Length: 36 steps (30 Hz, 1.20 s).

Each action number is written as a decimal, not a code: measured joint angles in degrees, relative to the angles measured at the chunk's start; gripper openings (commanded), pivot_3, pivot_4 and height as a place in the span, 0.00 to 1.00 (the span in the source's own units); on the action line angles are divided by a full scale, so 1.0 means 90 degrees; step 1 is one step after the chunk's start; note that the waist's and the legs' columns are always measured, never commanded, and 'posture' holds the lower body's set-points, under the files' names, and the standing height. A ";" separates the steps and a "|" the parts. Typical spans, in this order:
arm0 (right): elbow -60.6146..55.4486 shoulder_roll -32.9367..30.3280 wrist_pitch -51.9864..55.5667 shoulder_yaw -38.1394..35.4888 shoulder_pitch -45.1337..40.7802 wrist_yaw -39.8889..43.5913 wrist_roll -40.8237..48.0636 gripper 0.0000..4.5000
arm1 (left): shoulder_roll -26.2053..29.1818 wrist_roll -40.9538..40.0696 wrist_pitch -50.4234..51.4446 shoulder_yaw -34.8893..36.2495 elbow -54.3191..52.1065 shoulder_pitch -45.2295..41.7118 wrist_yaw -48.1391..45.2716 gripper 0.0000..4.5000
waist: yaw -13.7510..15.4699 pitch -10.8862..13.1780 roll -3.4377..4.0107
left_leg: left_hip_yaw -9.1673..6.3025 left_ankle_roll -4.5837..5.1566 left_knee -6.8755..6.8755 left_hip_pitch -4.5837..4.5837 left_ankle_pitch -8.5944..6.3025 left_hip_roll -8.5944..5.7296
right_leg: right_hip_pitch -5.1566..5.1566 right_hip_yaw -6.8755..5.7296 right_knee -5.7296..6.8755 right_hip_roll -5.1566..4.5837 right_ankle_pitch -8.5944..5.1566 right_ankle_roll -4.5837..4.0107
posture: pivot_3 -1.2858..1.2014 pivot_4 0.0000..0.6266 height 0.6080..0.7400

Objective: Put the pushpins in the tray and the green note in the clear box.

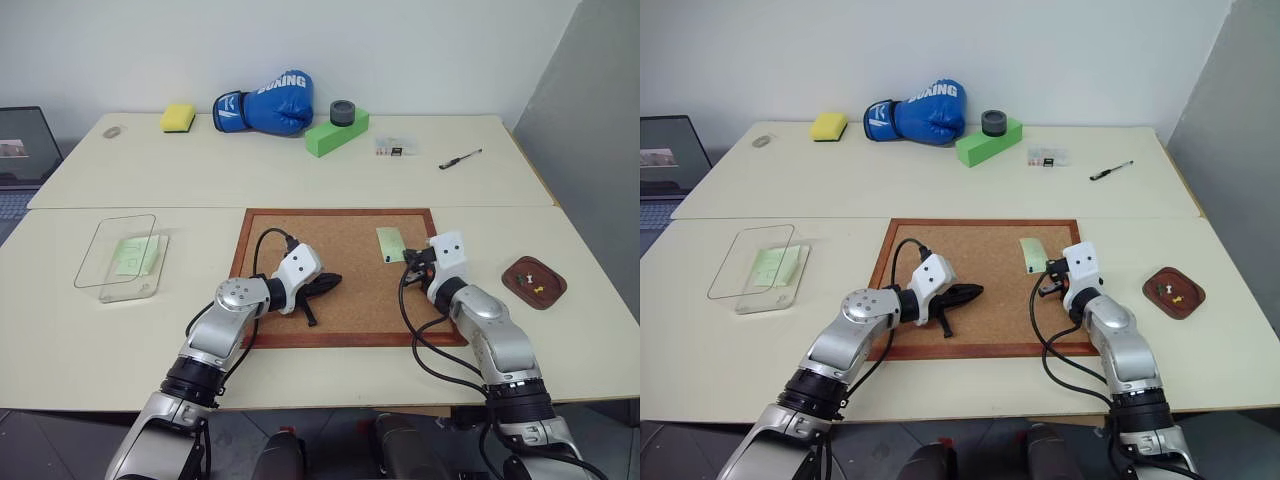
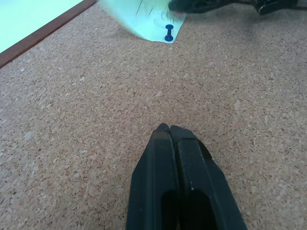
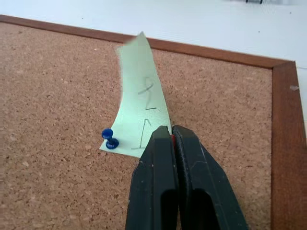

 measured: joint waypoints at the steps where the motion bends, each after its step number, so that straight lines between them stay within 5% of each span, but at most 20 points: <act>1: -0.0080 0.0000 0.0015 -0.0016 -0.0039 -0.0012 0.0012 0.00 | 0.0000 0.0001 0.0000 0.0000 0.0000 0.0000 0.0002 0.00 | 0.0001 0.0000 0.0000 | 0.0000 0.0000 0.0000 0.0000 0.0000 0.0000 | 0.0000 0.0000 0.0000 0.0000 0.0000 0.0000 | 0.52 0.24 1.00; 12: -0.0741 -0.0066 0.0357 -0.0128 -0.0097 -0.0040 0.0221 0.00 | 0.0000 0.0002 0.0000 -0.0001 -0.0003 0.0005 0.0004 0.00 | 0.0001 0.0000 0.0000 | -0.0001 0.0000 -0.0001 0.0000 0.0000 0.0000 | 0.0000 0.0000 0.0000 0.0000 0.0000 -0.0001 | 0.52 0.24 1.00; 23: -0.1949 -0.1794 0.0916 -0.1429 0.1562 0.0108 0.0099 0.00 | 0.0023 0.0001 -0.0001 0.0003 -0.0034 0.0034 0.0005 0.00 | 0.0013 -0.0001 -0.0001 | 0.0000 0.0000 -0.0026 0.0009 0.0000 -0.0004 | 0.0000 0.0004 -0.0009 -0.0002 -0.0003 -0.0004 | 0.52 0.24 1.00; 34: -0.1190 -0.2329 0.0846 -0.1815 0.2113 -0.0170 -0.0548 0.00 | 0.0041 0.0005 -0.0017 0.0001 0.0027 -0.0003 -0.0021 0.00 | 0.0001 -0.0001 -0.0003 | 0.0005 0.0000 -0.0026 0.0015 0.0001 -0.0004 | 0.0002 0.0008 -0.0014 -0.0002 -0.0004 -0.0006 | 0.52 0.24 1.00; 36: -0.1090 -0.2330 0.0801 -0.1821 0.2112 -0.0170 -0.0550 0.12 | 0.0041 0.0005 -0.0019 0.0000 0.0036 -0.0010 -0.0020 0.00 | 0.0002 -0.0001 -0.0003 | 0.0005 0.0000 -0.0026 0.0015 0.0001 -0.0004 | 0.0002 0.0008 -0.0014 -0.0002 -0.0004 -0.0006 | 0.52 0.24 1.00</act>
